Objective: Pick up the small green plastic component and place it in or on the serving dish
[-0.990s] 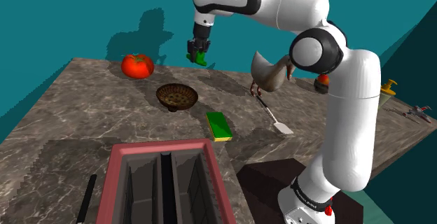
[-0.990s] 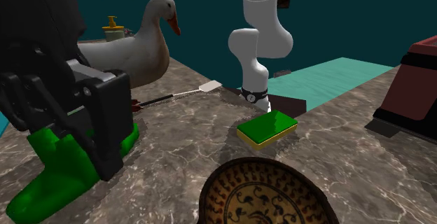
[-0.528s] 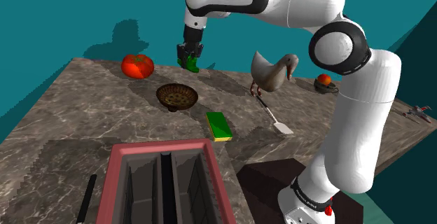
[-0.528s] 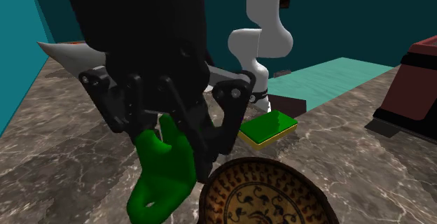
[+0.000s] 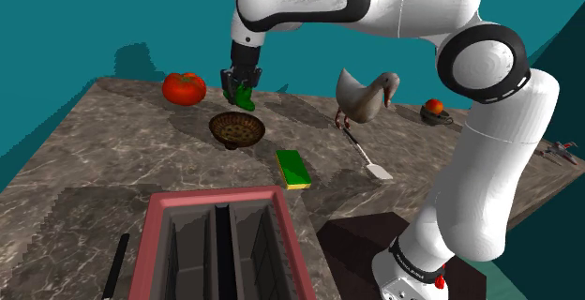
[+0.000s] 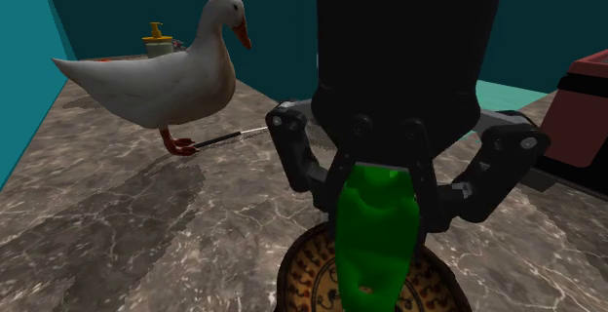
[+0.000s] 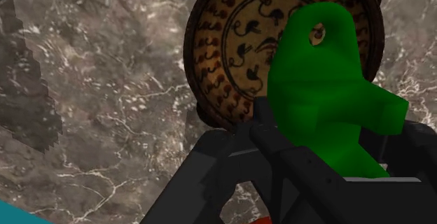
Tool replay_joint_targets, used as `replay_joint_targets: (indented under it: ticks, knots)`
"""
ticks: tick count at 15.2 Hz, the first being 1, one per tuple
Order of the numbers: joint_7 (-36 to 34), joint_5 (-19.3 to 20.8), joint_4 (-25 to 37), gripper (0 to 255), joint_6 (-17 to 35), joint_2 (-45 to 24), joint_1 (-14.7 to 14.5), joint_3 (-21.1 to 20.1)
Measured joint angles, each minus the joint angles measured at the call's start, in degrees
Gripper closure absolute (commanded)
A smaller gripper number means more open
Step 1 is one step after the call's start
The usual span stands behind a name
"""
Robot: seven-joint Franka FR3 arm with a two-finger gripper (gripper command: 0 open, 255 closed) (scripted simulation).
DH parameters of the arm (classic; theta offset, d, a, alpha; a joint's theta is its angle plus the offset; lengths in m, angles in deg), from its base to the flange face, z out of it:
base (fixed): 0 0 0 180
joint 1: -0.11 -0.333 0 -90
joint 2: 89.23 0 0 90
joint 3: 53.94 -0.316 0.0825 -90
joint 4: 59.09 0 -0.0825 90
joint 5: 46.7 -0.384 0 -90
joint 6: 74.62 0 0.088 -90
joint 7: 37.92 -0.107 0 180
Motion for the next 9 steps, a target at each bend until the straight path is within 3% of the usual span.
replay_joint_targets:
  ticks: [9]
  knots:
    - [0.1, -0.1, -5.5, 255, 6.4, -0.9, -0.1, -0.1]
